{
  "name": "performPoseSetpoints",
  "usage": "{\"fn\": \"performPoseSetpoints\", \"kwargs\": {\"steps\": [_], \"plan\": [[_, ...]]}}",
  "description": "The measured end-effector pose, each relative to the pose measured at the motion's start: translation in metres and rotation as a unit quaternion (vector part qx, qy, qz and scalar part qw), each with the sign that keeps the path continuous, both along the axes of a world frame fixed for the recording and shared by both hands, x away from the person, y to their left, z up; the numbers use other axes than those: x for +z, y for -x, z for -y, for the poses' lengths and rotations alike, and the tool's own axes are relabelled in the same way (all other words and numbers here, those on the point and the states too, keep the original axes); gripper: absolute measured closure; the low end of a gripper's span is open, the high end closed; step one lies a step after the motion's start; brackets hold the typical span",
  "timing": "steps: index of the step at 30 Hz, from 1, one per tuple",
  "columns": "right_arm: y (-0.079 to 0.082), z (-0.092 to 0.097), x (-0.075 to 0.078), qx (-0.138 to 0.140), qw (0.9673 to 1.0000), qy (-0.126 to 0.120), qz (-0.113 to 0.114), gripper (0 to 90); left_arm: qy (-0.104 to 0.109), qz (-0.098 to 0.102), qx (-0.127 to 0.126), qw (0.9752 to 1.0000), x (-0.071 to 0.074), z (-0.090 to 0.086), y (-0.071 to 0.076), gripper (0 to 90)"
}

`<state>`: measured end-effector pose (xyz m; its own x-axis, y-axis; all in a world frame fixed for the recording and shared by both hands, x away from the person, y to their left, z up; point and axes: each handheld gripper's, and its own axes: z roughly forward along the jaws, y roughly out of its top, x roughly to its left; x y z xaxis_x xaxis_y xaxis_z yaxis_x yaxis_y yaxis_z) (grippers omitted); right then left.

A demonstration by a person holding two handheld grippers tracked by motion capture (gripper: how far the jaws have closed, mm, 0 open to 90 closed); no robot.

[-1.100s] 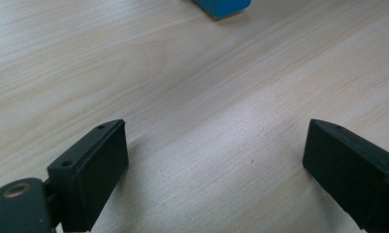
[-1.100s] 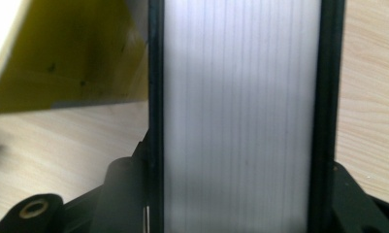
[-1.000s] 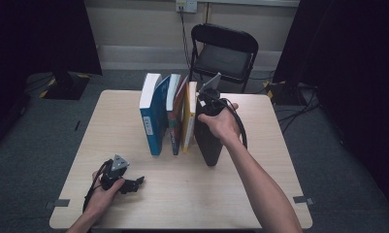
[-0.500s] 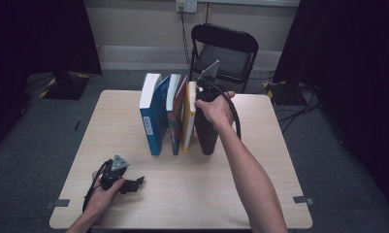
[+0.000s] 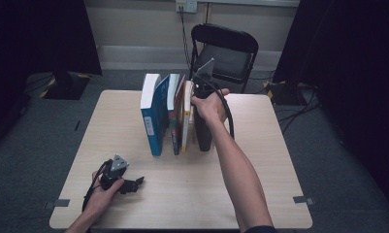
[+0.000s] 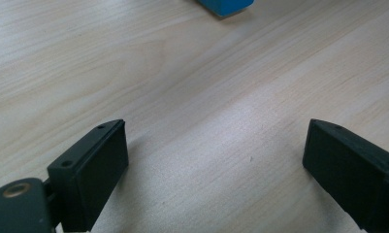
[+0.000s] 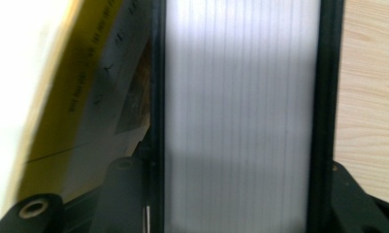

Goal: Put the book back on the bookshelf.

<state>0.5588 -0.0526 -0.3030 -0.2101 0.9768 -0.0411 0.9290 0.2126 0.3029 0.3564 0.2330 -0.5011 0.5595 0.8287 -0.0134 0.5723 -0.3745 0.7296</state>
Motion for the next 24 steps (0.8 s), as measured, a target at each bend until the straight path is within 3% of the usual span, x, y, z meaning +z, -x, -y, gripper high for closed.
{"fn": "performPoseSetpoints", "kwargs": {"steps": [11, 16, 24], "plan": [[0.000, 0.003, -0.009, -0.001, 1.0000, -0.004, -0.003, 53.0, 0.000, 0.000, 0.000, 1.0000, 0.000, 0.000, 0.000, 8.9], [0.004, 0.004, -0.003, 0.004, 0.9996, -0.014, 0.024, 52.3, 0.002, 0.001, 0.002, 1.0000, 0.000, 0.000, 0.000, 8.9], [0.018, 0.007, 0.003, 0.017, 0.9994, -0.012, 0.029, 50.7, 0.002, 0.001, 0.001, 1.0000, 0.000, 0.000, 0.000, 8.9]]}}
